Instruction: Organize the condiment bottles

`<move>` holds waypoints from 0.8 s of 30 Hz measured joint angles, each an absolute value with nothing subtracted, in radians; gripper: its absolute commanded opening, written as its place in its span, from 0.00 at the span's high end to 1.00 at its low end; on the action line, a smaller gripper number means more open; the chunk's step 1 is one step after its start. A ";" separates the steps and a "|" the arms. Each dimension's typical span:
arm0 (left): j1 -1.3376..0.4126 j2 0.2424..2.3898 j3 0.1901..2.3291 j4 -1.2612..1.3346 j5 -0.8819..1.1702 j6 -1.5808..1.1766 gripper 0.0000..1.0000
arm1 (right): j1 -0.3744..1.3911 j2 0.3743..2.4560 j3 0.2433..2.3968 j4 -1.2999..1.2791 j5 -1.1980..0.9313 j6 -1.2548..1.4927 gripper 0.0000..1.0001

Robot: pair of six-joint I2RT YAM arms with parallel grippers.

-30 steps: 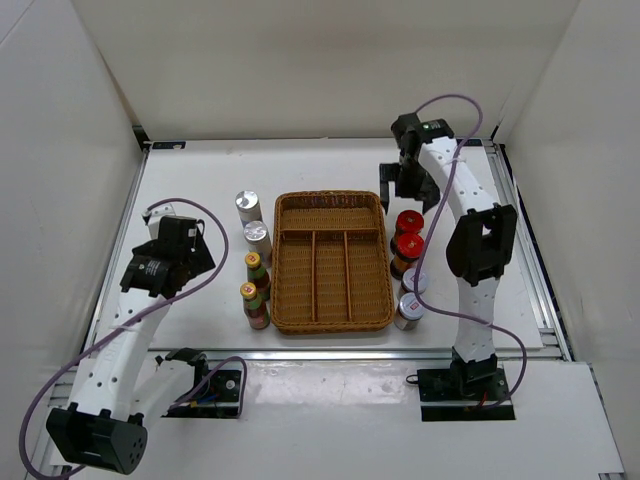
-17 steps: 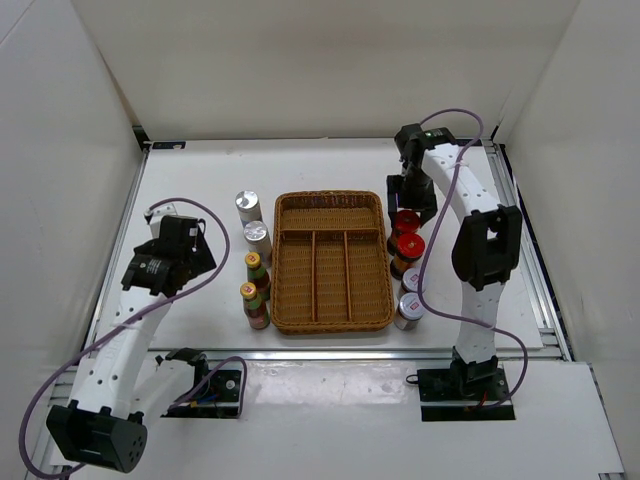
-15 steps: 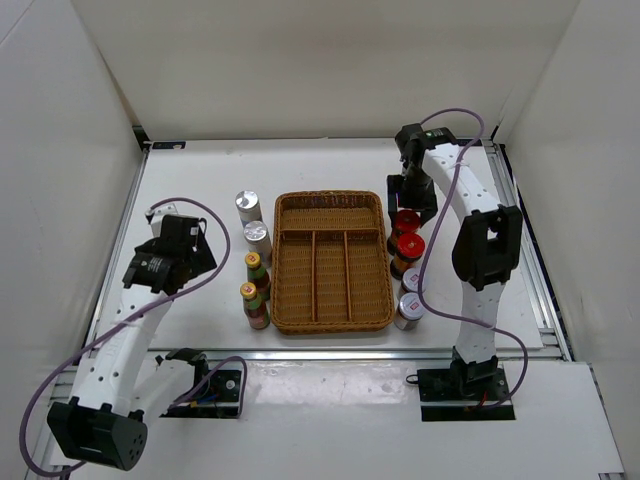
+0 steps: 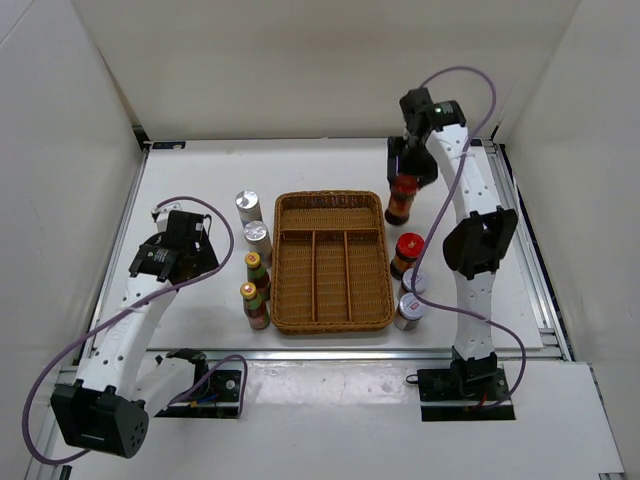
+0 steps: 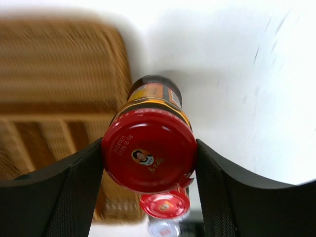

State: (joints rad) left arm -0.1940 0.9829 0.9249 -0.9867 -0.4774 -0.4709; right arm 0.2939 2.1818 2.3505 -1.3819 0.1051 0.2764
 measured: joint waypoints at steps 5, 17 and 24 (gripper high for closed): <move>-0.194 0.999 0.925 -0.986 -0.466 -0.501 0.00 | 0.297 2.263 2.716 -1.354 0.117 0.256 1.00; -0.194 1.000 0.925 -0.986 -0.453 -0.533 0.00 | 0.439 2.312 2.806 -1.395 0.094 0.230 1.00; -0.194 0.999 0.924 -0.986 -0.453 -0.536 0.00 | 0.512 2.428 2.809 -1.404 0.044 0.223 1.00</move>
State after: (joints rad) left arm -0.1940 0.9993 0.9241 -0.9863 -0.4534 -0.5362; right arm 0.5117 2.4275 2.8094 -1.4040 0.0444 0.2234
